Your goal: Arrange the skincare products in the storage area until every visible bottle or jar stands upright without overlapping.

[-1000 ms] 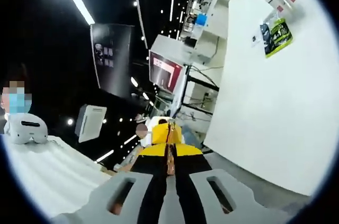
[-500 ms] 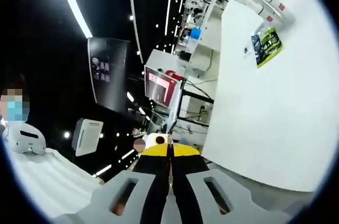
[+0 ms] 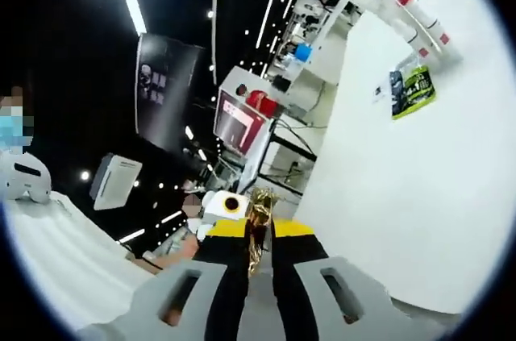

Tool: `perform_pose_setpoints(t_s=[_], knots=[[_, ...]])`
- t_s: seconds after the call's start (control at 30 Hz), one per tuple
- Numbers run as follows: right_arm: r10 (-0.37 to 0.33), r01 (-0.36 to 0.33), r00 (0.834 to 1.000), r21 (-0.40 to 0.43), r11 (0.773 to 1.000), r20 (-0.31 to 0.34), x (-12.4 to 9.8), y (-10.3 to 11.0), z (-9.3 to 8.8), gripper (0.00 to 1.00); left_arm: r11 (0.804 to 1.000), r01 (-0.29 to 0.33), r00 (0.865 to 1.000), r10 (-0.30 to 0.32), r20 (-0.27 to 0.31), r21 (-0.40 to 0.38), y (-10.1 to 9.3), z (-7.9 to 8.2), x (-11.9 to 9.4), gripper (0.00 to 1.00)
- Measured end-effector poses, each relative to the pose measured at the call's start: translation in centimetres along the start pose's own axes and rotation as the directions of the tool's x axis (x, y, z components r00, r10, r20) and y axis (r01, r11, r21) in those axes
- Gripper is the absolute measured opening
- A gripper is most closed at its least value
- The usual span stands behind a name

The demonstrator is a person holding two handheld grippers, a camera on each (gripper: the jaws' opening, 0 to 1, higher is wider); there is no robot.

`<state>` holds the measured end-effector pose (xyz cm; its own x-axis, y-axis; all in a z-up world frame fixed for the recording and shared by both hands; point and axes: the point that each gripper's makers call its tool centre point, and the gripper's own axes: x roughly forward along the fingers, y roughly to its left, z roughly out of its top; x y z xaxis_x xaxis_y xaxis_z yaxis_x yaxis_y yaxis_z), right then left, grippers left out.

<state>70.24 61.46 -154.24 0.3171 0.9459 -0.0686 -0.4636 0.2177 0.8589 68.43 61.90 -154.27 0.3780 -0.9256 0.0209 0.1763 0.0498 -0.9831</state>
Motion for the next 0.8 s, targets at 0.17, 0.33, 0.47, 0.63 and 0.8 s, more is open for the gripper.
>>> perform_pose_setpoints(t_s=[0.17,0.33,0.47,0.63,0.8], knots=[[0.043,-0.044,0.999,0.046,0.998,0.013,-0.2,0.5,0.3,0.00,0.999,0.003,1.000,-0.002,0.007,-0.035,0.1,0.0,-0.1,0.02],[0.053,-0.057,0.997,0.081,0.995,0.057,-0.5,0.0,0.6,0.00,0.999,-0.015,1.000,0.016,0.010,-0.049,0.6,-0.4,-0.7,0.02],[0.060,-0.067,0.995,0.101,0.993,0.075,-0.5,-0.2,0.7,0.00,0.999,-0.039,0.999,0.038,-0.035,-0.006,0.7,-0.7,-1.1,0.01],[0.056,-0.058,0.996,0.028,0.998,0.068,0.0,0.2,0.6,0.02,0.998,-0.061,0.997,0.062,-0.053,0.012,1.1,-0.2,-1.6,0.00],[-0.040,0.054,0.994,-0.140,0.989,0.101,-0.7,-0.2,1.9,0.22,0.999,-0.033,0.999,0.034,0.019,-0.031,0.8,1.9,-2.0,0.00]])
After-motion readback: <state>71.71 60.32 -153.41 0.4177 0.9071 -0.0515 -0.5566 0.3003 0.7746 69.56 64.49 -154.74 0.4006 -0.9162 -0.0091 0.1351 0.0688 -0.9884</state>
